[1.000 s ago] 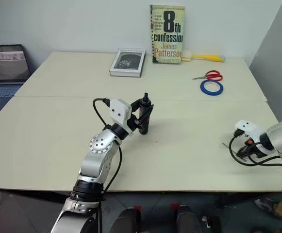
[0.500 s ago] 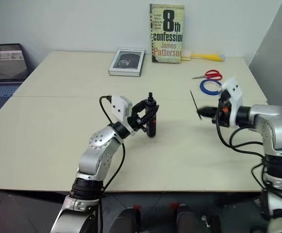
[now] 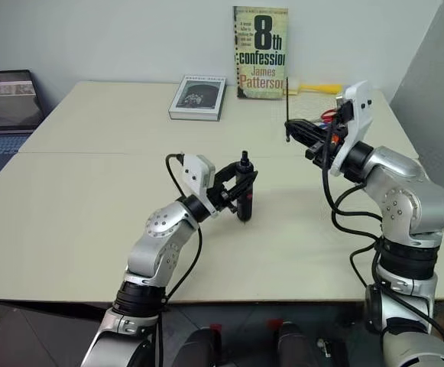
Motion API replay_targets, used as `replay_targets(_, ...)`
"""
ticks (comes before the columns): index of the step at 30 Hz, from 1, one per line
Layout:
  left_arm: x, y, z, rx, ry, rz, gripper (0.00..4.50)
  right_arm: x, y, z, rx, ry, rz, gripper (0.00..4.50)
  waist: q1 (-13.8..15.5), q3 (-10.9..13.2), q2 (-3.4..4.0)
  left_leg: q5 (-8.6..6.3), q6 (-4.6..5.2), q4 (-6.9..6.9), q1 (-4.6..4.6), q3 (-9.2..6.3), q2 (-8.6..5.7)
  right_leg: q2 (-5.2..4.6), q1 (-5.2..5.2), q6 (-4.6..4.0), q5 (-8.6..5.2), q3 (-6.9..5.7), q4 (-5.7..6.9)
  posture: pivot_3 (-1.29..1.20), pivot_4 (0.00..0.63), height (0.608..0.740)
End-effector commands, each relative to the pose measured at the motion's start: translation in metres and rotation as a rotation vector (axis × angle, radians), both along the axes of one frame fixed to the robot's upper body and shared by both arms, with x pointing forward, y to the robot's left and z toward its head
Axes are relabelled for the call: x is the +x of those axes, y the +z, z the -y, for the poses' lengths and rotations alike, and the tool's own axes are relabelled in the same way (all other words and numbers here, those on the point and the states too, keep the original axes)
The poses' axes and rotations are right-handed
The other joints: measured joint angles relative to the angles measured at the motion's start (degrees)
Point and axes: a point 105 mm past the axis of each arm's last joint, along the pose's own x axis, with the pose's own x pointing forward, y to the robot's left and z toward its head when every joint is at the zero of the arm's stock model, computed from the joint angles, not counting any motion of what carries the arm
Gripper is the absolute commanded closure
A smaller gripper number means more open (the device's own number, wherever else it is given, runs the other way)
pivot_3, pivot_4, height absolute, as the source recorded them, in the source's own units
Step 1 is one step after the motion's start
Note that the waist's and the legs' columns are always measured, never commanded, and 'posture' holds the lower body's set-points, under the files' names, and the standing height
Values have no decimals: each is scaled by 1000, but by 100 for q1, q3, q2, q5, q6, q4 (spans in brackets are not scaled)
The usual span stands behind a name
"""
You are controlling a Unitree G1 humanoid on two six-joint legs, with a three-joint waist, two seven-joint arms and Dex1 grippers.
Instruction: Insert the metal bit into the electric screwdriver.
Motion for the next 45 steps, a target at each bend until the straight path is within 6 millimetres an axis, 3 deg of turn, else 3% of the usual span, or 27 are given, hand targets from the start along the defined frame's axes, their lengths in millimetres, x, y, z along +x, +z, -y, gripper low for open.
replay_targets(1,1,7,1,-3,46,47,2847,-13,25,-15,48,5,134,4500,-1,0,0,0,0,0,0,0,0,0,0,0,0,0,1,0,150,740)
replay_targets(21,3,9,-9,36,100,64,2847,-18,14,-59,105,97,152,4500,-32,-1,1,1,2,-1,6,-1,6,6,0,-7,4,0,3,0,150,740)
replay_targets(28,1,9,-11,42,109,72,2847,-11,8,-65,121,91,136,4500,-37,-1,1,1,2,-3,6,0,7,6,-1,-7,4,0,1,0,150,740)
replay_targets(45,-4,6,-16,53,122,83,2847,-16,-7,-73,110,96,120,4500,-64,0,1,1,2,-9,6,1,8,6,-3,-9,2,0,-2,0,150,740)
